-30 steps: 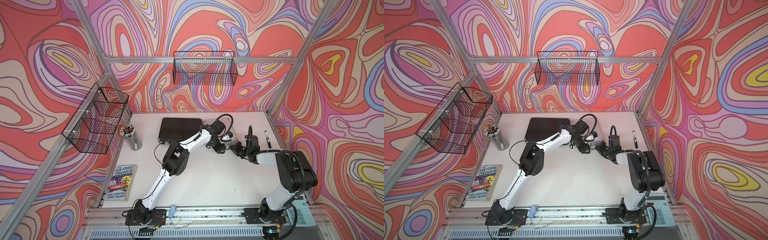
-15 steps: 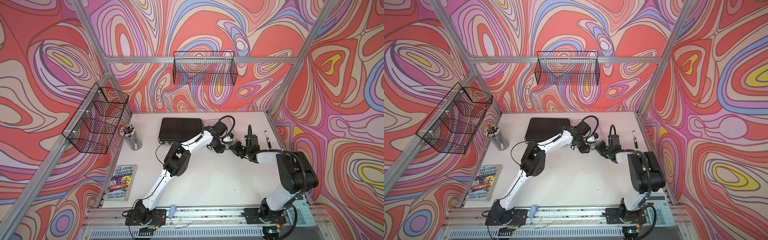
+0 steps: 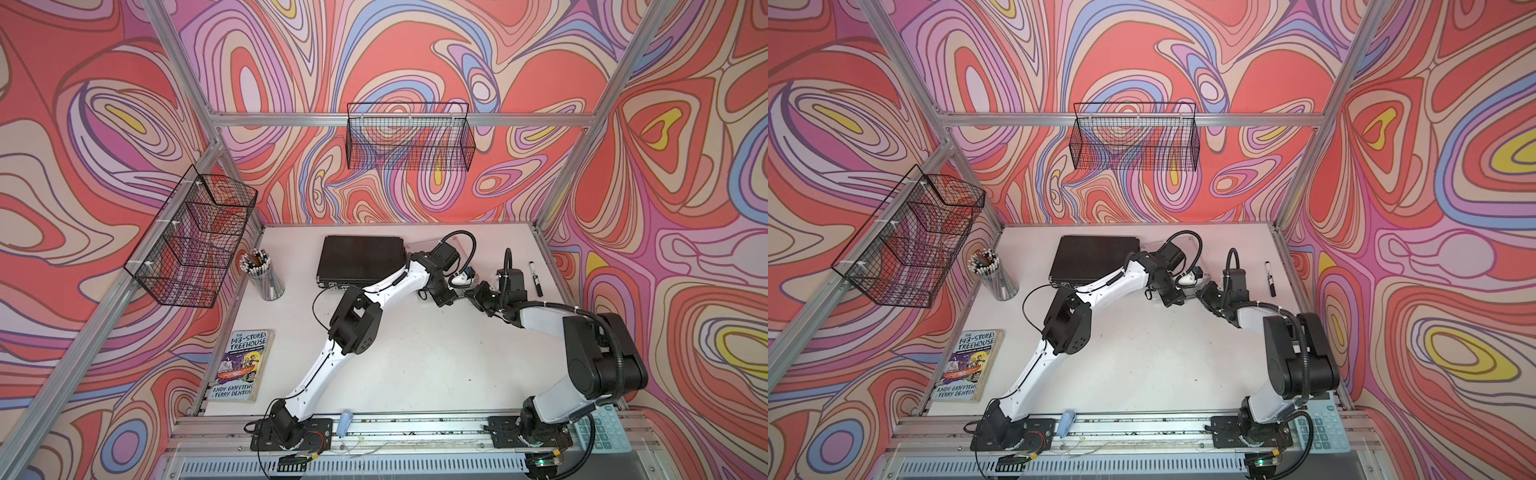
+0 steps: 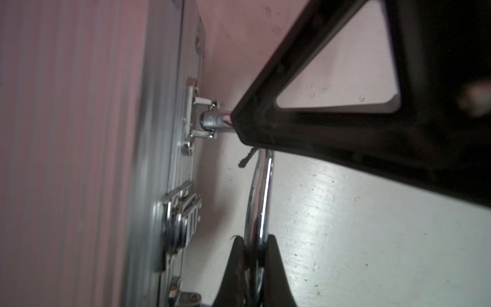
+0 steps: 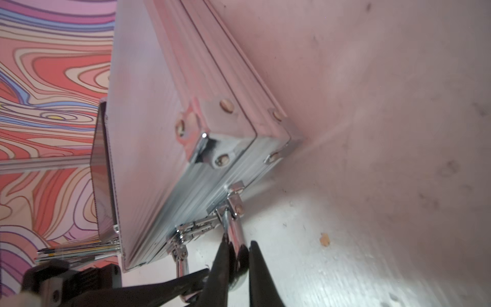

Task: Open the poker set cases
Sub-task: Pick up the poker set case from the center of the board, then open the fastener on the poker set case.

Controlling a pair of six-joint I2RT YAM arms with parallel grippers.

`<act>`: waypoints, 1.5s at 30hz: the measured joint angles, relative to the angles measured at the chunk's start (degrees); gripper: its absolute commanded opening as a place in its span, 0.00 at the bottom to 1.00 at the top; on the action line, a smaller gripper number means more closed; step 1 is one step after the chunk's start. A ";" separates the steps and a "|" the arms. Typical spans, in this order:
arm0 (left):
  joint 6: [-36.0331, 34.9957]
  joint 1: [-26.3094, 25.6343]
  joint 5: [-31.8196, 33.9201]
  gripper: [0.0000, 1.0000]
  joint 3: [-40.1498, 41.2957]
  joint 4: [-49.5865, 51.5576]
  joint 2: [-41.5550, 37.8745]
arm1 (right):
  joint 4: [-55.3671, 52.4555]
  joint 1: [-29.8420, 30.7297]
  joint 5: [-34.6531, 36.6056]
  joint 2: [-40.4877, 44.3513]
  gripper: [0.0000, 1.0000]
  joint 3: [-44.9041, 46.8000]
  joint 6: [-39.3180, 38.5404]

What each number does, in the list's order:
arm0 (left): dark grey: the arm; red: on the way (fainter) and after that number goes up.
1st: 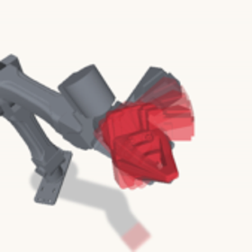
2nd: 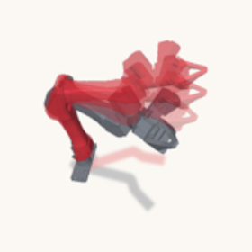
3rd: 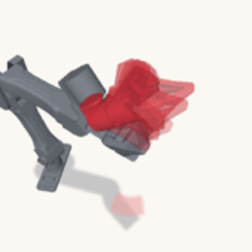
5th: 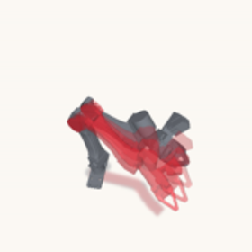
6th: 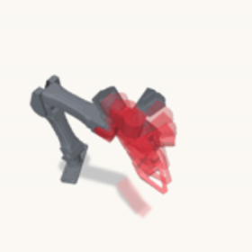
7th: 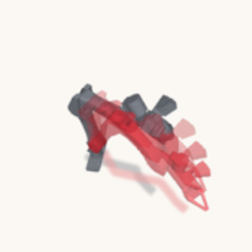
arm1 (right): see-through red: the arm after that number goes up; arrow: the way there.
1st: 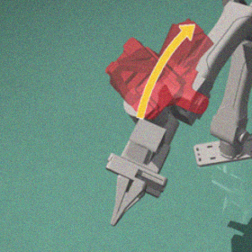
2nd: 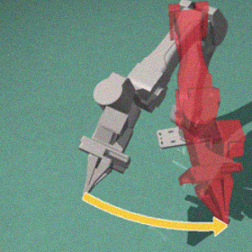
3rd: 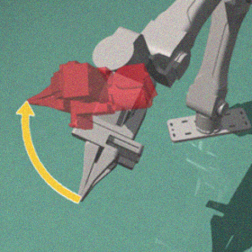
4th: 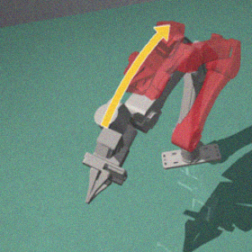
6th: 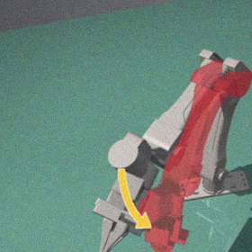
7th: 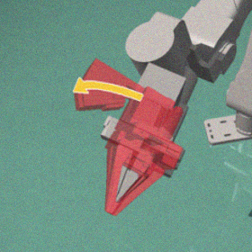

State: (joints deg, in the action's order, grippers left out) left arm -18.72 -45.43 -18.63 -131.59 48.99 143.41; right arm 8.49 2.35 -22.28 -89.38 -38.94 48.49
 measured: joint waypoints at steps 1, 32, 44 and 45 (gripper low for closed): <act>0.20 0.04 -0.26 0.00 -0.57 0.70 0.17 | 0.11 -1.20 -0.04 2.05 0.31 0.68 -0.20; 20.76 1.25 -17.59 0.00 -10.27 2.25 3.69 | 22.27 -6.29 -6.78 11.58 0.47 19.32 11.26; 23.04 1.25 -19.02 0.00 -10.27 1.75 2.75 | 39.32 0.28 -6.71 -1.84 0.38 19.32 20.26; 23.04 1.25 -19.02 0.00 -10.27 1.79 2.71 | 40.30 0.33 -6.62 -2.51 0.36 19.32 20.74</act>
State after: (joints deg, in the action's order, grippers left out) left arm 4.32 -44.18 -37.65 -141.86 50.78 146.12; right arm 48.80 2.68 -28.91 -91.90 -19.62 69.23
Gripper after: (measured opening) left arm 0.088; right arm 0.387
